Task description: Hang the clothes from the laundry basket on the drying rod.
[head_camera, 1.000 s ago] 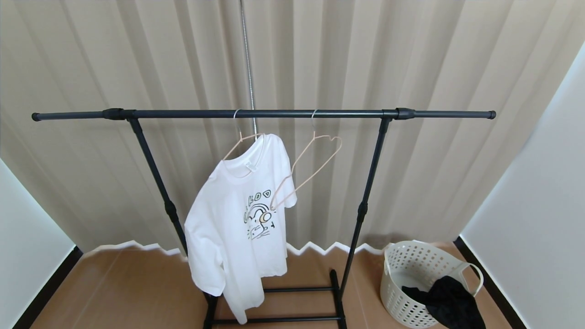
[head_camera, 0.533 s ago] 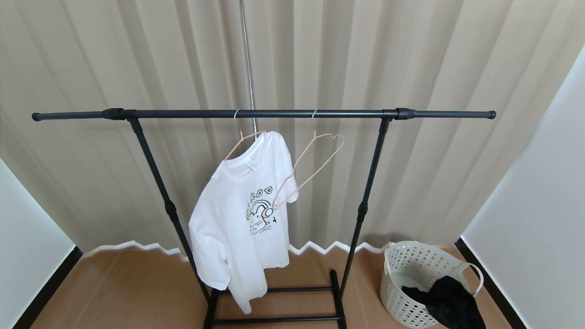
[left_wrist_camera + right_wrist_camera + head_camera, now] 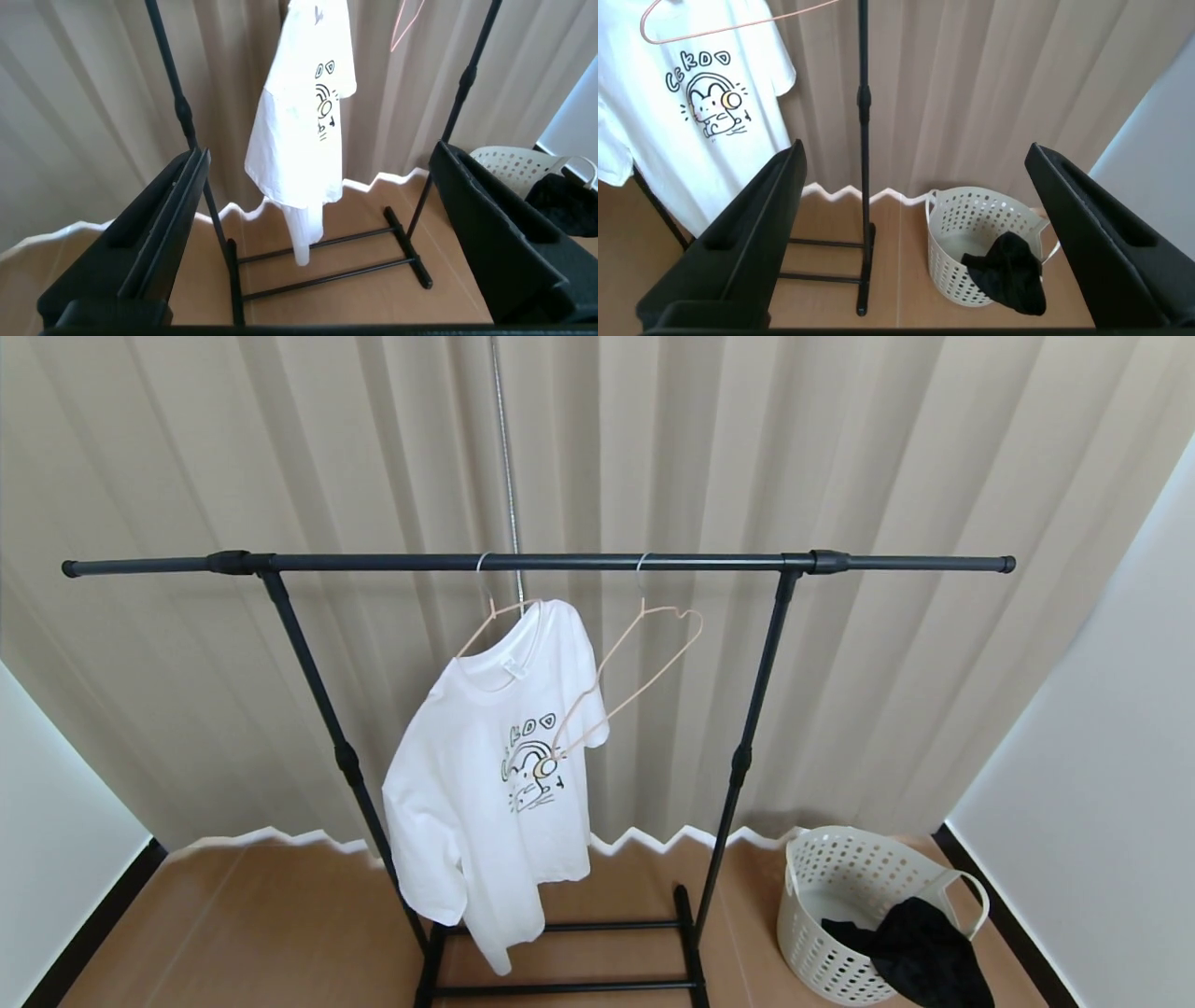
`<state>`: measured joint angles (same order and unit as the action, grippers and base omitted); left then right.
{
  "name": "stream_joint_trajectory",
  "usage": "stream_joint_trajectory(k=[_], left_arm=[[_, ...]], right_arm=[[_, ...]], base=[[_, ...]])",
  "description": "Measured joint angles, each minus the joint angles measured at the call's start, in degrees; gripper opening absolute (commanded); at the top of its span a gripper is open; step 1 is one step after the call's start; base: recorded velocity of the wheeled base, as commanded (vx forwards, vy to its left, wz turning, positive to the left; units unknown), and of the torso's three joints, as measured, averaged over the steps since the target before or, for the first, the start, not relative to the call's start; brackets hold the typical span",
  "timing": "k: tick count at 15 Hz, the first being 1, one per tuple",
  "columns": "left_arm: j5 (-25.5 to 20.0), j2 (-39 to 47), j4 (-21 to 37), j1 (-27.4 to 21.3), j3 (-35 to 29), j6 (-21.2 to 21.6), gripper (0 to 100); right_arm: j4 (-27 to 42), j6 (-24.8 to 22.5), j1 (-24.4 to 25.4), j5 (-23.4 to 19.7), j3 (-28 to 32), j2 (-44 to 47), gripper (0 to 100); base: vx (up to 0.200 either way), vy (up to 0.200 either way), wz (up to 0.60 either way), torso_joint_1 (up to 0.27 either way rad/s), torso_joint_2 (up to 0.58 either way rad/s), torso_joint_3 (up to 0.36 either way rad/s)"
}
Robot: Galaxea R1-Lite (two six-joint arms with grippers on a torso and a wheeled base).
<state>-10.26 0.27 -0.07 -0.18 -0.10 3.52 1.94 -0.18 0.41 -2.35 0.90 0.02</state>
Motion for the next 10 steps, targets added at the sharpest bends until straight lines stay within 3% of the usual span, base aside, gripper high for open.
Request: stream_joint_trajectory(k=[10], left_arm=[[-0.02, 0.02, 0.07, 0.05, 0.00, 0.20, 100]], right_arm=[[0.00, 0.02, 0.00, 0.01, -0.02, -0.02, 100]], base=[[0.000, 0.000, 0.00, -0.148, 0.34, 0.191]])
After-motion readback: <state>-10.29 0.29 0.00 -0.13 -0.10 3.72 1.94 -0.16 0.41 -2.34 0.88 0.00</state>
